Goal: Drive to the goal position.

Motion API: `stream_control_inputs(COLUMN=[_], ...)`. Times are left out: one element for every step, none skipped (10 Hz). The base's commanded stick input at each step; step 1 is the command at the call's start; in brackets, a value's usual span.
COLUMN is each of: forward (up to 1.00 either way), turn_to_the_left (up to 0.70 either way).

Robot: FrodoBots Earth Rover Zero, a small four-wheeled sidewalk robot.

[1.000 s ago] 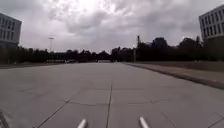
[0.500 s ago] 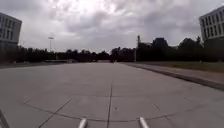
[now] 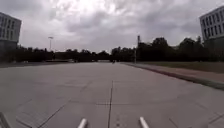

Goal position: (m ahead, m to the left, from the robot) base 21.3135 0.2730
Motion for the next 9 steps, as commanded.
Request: stream_control_inputs(forward=[0.7, 0.7, 0.7, 0.7, 0.7, 0.7, 0.7, 0.7, 0.7], turn_to_the_left=[0.0, 0.0, 0.0, 0.0, 0.0, 0.0, 0.0, 0.0, 0.0])
